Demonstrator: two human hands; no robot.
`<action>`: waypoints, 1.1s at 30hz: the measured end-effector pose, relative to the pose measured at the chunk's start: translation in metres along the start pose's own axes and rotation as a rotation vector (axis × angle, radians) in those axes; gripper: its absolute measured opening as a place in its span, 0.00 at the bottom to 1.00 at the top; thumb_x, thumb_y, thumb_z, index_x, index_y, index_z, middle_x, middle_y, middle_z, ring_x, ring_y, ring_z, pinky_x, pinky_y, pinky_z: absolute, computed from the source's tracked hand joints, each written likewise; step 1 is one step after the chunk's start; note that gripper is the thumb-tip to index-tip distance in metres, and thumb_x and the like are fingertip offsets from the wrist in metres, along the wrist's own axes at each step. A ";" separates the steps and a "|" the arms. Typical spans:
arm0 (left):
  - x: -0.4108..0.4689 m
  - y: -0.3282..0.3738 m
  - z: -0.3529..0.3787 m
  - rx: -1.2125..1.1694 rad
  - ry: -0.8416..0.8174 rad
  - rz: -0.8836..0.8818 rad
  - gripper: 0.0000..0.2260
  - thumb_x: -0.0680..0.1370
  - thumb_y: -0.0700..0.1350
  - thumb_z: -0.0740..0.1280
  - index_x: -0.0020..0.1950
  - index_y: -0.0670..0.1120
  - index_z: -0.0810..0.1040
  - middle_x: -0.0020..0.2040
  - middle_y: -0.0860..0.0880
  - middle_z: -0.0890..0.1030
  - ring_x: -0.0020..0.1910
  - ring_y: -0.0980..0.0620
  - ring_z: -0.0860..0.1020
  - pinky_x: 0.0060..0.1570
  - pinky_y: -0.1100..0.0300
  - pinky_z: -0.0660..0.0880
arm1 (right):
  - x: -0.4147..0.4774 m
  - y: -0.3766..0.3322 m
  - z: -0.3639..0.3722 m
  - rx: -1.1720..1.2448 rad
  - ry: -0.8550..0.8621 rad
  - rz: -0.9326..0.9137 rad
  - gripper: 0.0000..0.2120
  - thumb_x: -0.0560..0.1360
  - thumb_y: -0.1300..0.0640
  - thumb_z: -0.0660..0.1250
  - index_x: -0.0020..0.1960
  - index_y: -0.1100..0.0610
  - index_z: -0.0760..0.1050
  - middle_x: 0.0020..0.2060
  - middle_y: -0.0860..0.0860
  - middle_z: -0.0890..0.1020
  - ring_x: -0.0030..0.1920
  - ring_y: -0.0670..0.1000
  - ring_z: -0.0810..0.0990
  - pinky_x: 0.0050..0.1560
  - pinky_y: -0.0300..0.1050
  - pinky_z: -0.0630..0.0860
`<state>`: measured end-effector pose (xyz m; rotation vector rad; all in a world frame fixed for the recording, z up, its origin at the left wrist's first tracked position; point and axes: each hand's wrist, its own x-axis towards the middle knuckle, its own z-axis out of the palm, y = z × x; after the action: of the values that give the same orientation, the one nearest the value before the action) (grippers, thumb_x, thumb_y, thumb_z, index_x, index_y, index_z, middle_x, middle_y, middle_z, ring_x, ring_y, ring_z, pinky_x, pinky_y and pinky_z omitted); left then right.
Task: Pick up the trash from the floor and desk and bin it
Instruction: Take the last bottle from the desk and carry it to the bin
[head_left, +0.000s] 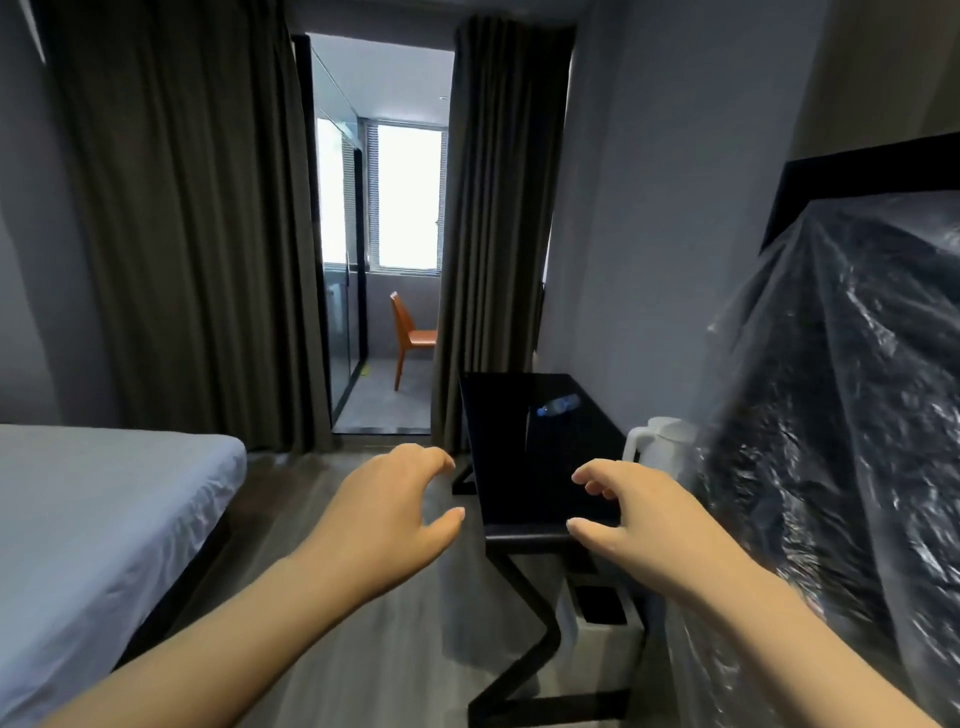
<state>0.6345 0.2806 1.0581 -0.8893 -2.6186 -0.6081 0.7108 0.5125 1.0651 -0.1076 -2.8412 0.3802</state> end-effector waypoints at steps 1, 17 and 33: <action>0.016 -0.012 0.005 -0.011 -0.006 -0.002 0.21 0.76 0.57 0.64 0.68 0.54 0.69 0.63 0.57 0.74 0.62 0.58 0.72 0.59 0.64 0.71 | 0.020 0.000 0.006 0.009 -0.008 0.009 0.23 0.74 0.44 0.66 0.68 0.45 0.69 0.61 0.42 0.76 0.61 0.42 0.74 0.58 0.36 0.72; 0.312 -0.170 0.122 -0.008 -0.052 -0.024 0.20 0.75 0.57 0.65 0.66 0.54 0.71 0.62 0.58 0.74 0.61 0.59 0.73 0.57 0.65 0.72 | 0.354 0.092 0.106 0.052 -0.040 0.059 0.24 0.73 0.43 0.67 0.68 0.47 0.70 0.61 0.43 0.76 0.61 0.42 0.74 0.57 0.35 0.71; 0.584 -0.338 0.244 -0.070 -0.158 0.030 0.19 0.74 0.57 0.66 0.63 0.54 0.73 0.60 0.57 0.75 0.59 0.56 0.74 0.56 0.62 0.73 | 0.636 0.178 0.227 0.073 -0.133 0.311 0.24 0.74 0.45 0.67 0.68 0.48 0.70 0.63 0.45 0.74 0.61 0.44 0.74 0.57 0.37 0.71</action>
<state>-0.0599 0.4487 0.9905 -1.0354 -2.7319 -0.6498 0.0444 0.6969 0.9705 -0.5326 -2.9387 0.5746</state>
